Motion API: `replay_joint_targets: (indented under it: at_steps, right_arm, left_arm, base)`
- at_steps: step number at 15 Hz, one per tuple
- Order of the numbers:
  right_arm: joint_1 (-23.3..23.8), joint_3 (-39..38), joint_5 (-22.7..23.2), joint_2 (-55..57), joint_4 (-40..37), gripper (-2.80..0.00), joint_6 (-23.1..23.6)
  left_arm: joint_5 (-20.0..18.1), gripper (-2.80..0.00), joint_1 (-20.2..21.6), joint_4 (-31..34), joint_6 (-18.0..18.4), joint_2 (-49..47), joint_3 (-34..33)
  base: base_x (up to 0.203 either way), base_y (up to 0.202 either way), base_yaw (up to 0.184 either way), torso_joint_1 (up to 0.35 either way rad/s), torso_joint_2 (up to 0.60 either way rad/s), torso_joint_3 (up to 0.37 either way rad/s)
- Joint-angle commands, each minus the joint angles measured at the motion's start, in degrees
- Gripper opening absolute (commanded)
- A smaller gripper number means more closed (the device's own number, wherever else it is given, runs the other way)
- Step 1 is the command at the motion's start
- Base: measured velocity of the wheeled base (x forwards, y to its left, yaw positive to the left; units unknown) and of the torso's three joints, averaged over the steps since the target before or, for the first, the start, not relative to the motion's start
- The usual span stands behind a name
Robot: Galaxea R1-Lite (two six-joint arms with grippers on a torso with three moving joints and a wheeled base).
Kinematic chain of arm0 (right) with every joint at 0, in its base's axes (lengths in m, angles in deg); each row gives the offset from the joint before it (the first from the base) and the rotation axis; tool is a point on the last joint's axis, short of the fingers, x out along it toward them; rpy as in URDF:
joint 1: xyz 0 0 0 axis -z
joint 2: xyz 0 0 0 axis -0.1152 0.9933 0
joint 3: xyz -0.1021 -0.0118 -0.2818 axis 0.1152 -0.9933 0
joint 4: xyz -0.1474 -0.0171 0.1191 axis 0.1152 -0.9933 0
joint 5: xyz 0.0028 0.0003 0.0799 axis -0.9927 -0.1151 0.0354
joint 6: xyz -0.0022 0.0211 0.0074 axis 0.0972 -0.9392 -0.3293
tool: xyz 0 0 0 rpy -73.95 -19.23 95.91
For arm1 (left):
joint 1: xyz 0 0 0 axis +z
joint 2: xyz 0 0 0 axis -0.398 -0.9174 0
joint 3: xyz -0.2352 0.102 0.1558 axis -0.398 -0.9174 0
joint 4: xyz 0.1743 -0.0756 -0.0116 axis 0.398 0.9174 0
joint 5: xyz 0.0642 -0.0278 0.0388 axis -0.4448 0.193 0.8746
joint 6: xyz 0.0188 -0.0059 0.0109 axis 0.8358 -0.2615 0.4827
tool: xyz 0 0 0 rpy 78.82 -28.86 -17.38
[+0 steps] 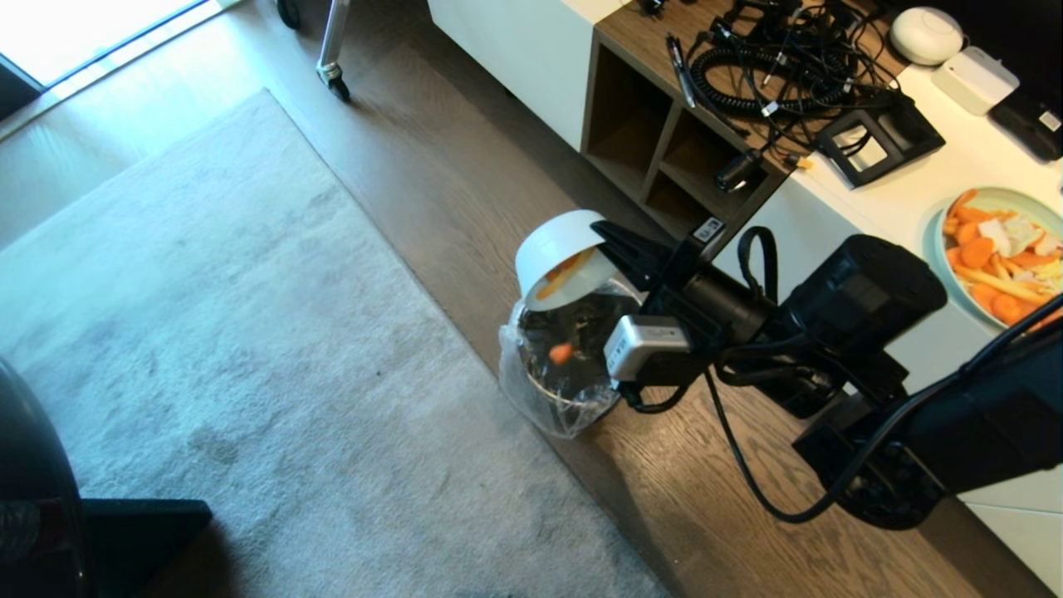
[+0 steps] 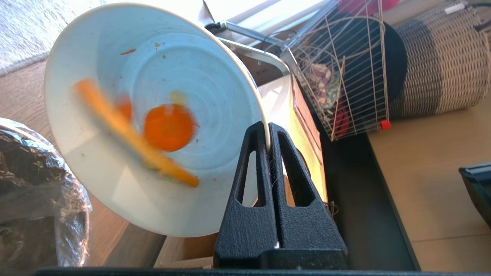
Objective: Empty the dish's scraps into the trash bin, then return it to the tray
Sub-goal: Pour the leftover food from the bowl into the trash can
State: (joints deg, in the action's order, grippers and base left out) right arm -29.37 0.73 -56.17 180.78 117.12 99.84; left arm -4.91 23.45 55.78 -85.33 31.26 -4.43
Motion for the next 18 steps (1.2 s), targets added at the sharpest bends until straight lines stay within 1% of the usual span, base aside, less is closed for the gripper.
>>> replay_joint_targets:
  at_steps: [1, 4, 8, 11, 14, 15, 18]
  right_arm:
    - [0.04, 0.02, 0.44, 1.07, 2.61, -2.80, 0.70]
    - [0.47, -0.02, 0.53, 2.35, 2.61, -2.80, 0.88]
    - [3.04, 0.22, 0.90, 3.44, 2.61, -2.80, 0.90]
    - [3.73, 2.31, 3.26, 3.53, 2.61, -2.80, 0.90]
    - [3.73, 9.29, 5.46, 4.09, 2.61, -2.80, 0.90]
    - [3.73, 10.41, 6.67, 4.40, 2.61, -2.80, 0.90]
    - [3.64, 10.45, 8.34, 3.15, 2.61, -2.80, 0.90]
  left_arm:
    - [0.02, -2.80, 0.00, -0.01, -0.04, 0.02, 0.00]
    - [0.02, -2.80, 0.00, -0.01, -0.04, 0.02, 0.00]
    - [0.02, -2.80, 0.00, -0.01, -0.04, 0.02, 0.00]
    - [0.02, -2.80, 0.00, -0.01, -0.04, 0.02, 0.00]
    - [0.02, -2.80, 0.00, -0.01, -0.04, 0.02, 0.00]
    - [0.02, -2.80, 0.00, -0.01, -0.04, 0.02, 0.00]
    - [0.02, -2.80, 0.00, -0.01, -0.04, 0.02, 0.00]
  base:
    - [0.000, 0.000, 0.000, 0.000, 0.00, 0.000]
    - [0.000, 0.000, 0.000, 0.000, 0.00, 0.000]
    - [0.000, 0.000, 0.000, 0.000, 0.00, 0.000]
    - [0.000, 0.000, 0.000, 0.000, 0.00, 0.000]
    - [0.000, 0.000, 0.000, 0.000, 0.00, 0.000]
    - [0.000, 0.000, 0.000, 0.000, 0.00, 0.000]
    - [0.000, 0.000, 0.000, 0.000, 0.00, 0.000]
